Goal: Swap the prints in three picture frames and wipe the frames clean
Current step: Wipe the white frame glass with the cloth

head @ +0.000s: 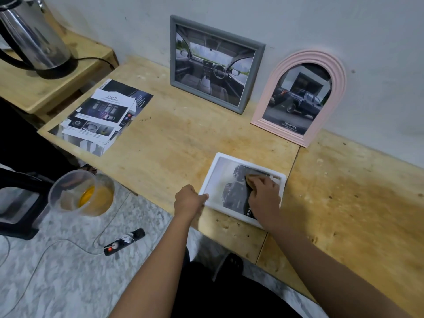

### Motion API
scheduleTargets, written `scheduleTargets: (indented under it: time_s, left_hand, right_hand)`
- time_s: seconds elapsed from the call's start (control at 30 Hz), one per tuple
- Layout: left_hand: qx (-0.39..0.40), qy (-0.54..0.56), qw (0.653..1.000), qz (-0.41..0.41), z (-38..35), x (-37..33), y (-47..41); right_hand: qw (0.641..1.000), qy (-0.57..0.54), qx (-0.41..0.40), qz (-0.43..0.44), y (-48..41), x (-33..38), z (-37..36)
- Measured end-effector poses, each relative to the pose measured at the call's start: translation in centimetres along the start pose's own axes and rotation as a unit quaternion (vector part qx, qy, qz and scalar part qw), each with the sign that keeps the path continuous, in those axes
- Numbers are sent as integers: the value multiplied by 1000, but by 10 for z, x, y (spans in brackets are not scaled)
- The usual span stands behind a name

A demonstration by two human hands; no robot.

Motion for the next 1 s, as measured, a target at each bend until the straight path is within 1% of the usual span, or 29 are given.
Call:
scheduleTargets:
  time_s: [0.07, 0.13, 0.17, 0.27, 0.33, 0.37, 0.4, 0.47, 0.5, 0.53, 0.57, 0.63, 0.67, 0.7, 0.77, 0.83, 0.87, 0.93, 1.0]
  left_hand:
    - [-5, 8, 1000, 3, -1, 0, 0]
    - [-6, 4, 1000, 2, -1, -1, 1]
    - [-8, -5, 1000, -2, -1, -2, 2]
    - [-24, -42, 998, -45, -3, -6, 9]
    - [-33, -55, 995, -72, -5, -8, 16]
    - [-37, -61, 995, -76, -6, -9, 18]
    - [-39, -68, 994, -76, -6, -10, 19]
    - [-44, -85, 993, -68, -5, -12, 19]
    - [-45, -91, 993, -65, -4, -12, 17]
    - [-46, -95, 992, -64, -5, -13, 17]
    - [-47, -96, 992, -64, -5, -12, 16]
    - [-54, -94, 992, -60, -7, -11, 14]
    - [-59, -91, 992, -57, -8, -10, 14]
    - [-63, -85, 993, -57, -8, -9, 13]
    - [-66, -68, 994, -63, -8, -7, 13]
    - [-70, -52, 994, -60, -7, -7, 12]
    - [-72, -45, 995, -55, -6, -8, 13]
    - [-71, -15, 997, -35, -3, -11, 12]
    - [-69, 30, 997, -3, 0, -12, 12]
  right_hand:
    - [1000, 12, -3, 11, 12, 0, -5]
    - [1000, 7, 20, 15, 18, 2, -8]
    - [999, -15, 41, 10, 20, 5, -7]
    - [982, -141, 127, -21, 25, 16, 2]
    - [950, -239, 184, -76, 28, 25, 13]
    - [929, -290, 199, -113, 28, 26, 19]
    - [908, -338, 198, -149, 27, 25, 28]
    - [876, -413, 155, -194, 20, 16, 47]
    - [874, -432, 112, -193, 14, 9, 57]
    - [880, -435, 56, -180, 8, 0, 67]
    - [889, -425, -12, -169, 2, -11, 77]
    - [909, -353, -142, -172, -4, -38, 91]
    - [921, -302, -174, -173, -4, -53, 94]
    - [938, -246, -177, -169, -5, -68, 91]
    - [976, -106, -135, -134, 0, -93, 77]
    - [990, -4, -109, -91, 5, -109, 58]
    - [990, 16, -111, -81, 7, -112, 54]
    - [987, 32, -131, -91, 8, -106, 55]
    - [985, 23, -153, -71, 5, -91, 60]
Point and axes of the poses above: each hand's wrist, its own y-axis away from the middle knuckle, its own z-axis out of the back of the hand, x = y × z, the point moved 3 cm from there along -y, towards the middle knuckle, and after that the axes turned 14 degrees about -z, right-handed, at the moved point
